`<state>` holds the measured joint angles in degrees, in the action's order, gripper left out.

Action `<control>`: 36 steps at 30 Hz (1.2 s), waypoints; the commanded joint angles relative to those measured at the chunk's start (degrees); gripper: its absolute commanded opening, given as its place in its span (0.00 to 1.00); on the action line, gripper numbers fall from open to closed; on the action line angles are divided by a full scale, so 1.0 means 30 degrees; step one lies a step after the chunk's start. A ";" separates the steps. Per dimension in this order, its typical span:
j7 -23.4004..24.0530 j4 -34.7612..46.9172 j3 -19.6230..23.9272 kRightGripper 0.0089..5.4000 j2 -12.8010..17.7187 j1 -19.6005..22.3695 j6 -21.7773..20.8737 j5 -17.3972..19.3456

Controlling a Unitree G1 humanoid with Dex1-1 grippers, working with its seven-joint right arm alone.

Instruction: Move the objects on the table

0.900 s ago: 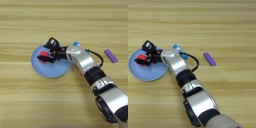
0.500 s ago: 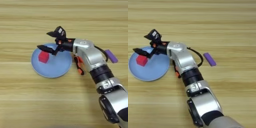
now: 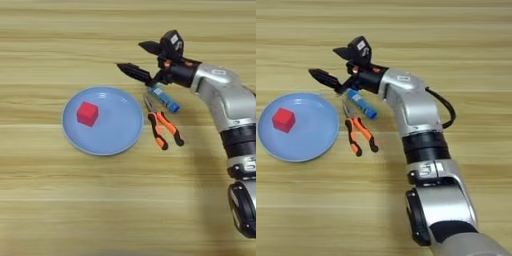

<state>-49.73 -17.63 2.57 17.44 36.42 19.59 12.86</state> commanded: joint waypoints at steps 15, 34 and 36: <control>0.1555 -0.1008 0.1937 0.99 0.4130 0.0094 -0.0756 -0.0622; 0.3113 -0.1100 0.3342 0.99 0.6479 -0.3864 -0.0264 -0.1308; 0.3256 -0.1192 0.3360 0.99 0.6506 -0.4208 -0.0166 -0.1357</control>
<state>-41.62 -23.93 11.18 33.46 21.44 19.70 9.08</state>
